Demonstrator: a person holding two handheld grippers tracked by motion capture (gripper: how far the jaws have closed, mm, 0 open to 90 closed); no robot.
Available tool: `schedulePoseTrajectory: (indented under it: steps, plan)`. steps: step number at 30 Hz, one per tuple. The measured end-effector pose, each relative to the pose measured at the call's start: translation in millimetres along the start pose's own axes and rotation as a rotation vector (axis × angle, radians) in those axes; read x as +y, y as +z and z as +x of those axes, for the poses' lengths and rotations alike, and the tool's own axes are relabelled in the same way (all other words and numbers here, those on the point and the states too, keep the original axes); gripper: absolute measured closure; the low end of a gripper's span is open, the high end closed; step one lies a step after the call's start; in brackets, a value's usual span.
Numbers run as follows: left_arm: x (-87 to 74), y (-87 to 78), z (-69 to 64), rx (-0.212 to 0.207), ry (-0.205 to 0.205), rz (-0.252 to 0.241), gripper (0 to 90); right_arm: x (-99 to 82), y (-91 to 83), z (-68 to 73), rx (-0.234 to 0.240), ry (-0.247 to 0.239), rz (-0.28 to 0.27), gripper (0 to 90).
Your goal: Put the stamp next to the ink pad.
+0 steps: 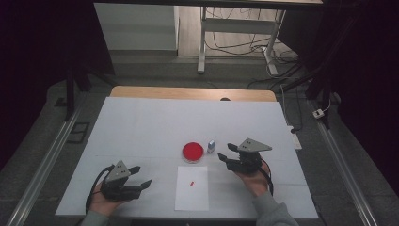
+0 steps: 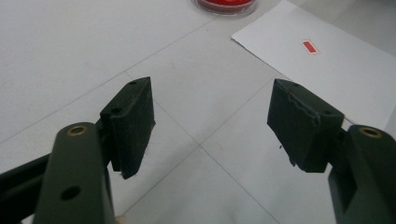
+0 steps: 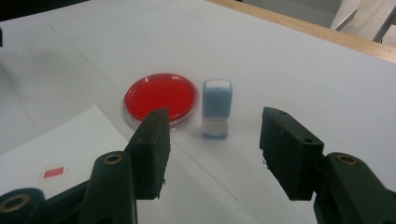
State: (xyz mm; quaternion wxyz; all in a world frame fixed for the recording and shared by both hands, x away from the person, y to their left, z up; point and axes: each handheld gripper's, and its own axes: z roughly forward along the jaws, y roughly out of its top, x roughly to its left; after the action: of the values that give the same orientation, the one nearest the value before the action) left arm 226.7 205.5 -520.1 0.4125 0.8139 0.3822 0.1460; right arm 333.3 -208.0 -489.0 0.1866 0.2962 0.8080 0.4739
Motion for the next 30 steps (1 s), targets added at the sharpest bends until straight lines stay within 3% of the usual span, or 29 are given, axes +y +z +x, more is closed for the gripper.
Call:
schedulePoseTrajectory:
  steps: [19, 30]
  plan:
    - [-1.1, 1.6, -0.7, -0.003, 0.008, 0.011, 31.9, -47.3, -75.6, -14.7, -0.049, 0.018, -0.013, 43.0]
    - [-1.6, 1.9, 0.1, 0.002, 0.006, 0.013, 31.9, -58.9, -83.5, -17.0, -0.038, 0.012, 0.009, 43.0]
